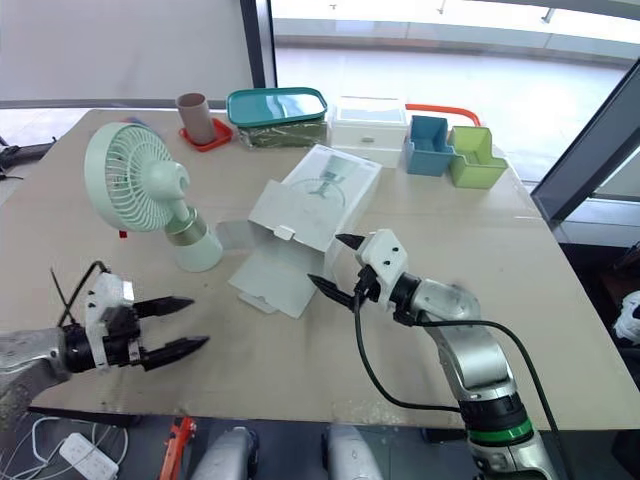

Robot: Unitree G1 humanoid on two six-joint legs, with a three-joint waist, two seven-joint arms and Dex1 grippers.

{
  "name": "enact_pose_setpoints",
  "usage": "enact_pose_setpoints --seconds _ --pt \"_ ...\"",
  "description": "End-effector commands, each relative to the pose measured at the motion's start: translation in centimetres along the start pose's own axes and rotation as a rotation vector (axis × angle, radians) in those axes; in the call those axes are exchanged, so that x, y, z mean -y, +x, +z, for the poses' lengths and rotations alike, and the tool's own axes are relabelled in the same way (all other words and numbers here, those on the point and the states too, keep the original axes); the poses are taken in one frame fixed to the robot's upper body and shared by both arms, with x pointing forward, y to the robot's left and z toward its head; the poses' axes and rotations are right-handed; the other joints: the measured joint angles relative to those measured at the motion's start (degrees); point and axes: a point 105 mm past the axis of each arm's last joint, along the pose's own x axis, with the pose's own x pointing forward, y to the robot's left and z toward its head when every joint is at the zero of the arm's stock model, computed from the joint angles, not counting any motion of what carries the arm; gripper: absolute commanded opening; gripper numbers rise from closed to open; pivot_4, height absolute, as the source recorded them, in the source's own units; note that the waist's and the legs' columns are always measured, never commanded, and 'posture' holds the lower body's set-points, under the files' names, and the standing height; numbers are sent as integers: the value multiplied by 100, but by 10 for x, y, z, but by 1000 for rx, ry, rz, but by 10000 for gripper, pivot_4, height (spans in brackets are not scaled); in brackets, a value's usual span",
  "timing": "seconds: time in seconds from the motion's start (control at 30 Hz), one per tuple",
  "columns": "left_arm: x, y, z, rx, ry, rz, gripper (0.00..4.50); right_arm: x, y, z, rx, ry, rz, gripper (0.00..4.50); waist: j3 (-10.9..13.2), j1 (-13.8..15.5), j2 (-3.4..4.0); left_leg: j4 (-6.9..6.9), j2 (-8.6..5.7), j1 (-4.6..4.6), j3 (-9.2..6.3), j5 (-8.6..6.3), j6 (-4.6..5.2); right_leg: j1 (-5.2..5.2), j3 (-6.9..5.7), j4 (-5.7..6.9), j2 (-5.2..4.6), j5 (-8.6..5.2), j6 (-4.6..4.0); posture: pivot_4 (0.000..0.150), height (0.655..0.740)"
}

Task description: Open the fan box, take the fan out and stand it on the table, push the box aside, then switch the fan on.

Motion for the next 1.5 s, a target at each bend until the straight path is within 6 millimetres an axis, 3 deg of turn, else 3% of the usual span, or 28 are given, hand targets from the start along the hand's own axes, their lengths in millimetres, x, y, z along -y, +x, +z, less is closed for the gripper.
enact_pose_setpoints --seconds 0.03,0.33,0.57,0.77,1.2,1.23,1.27,1.3,1.33,1.5 --pt "-9 11 10 70 74 -14 44232 -11 -6 16 5 -33 -37 45000 -1 0 2 0 -1 0 0 0 0 0 0 0 0 0 0 1500 7400" --pt "-3 33 14 119 102 -102 44232 -20 9 19 -43 98 -224 45000 -1 -35 1 0 -2 -2 1 0 0 -1 4 0 -1 -2 3 1500 7400" --pt "-5 42 21 130 138 -167 44232 -12 16 -10 -134 221 -421 45000 -2 -29 0 0 -2 -1 -1 0 1 -1 1 0 0 -3 4 1500 7400" --pt "-2 48 21 126 143 -192 44232 -14 29 -10 -114 294 -463 45000 -2 -38 0 -3 0 -3 0 -1 1 -5 2 0 1 -4 5 1500 7400" --pt "3 57 23 159 121 -170 44232 4 26 -24 -152 323 -574 45000 -2 -40 0 -4 -2 -4 -1 -1 2 -5 3 0 0 -5 6 1500 7400" --pt "4 57 23 160 118 -172 45000 5 26 -24 -147 326 -581 40001 -2 -40 0 -4 -2 -4 0 -1 2 -4 3 0 -1 -5 6 1500 7400" --pt "5 57 22 159 118 -174 45000 6 27 -22 -139 326 -583 37994 -2 -40 0 -4 -3 -4 1 -1 2 -4 4 0 -1 -5 6 1500 7400" --pt "6 57 21 158 118 -175 45000 7 28 -21 -132 326 -584 31809 -2 -40 0 -4 -2 -4 0 -1 2 -4 3 0 -1 -5 6 1500 7400" --pt "7 57 21 158 115 -172 45000 8 29 -20 -127 327 -584 29418 -2 -40 0 -4 -2 -3 1 -1 2 -4 4 0 -1 -5 6 1500 7400" --pt "6 57 22 160 111 -159 45000 9 32 -20 -125 330 -584 7253 -2 -40 0 -4 -2 -4 0 -1 2 -5 3 0 0 -4 6 1500 7400"
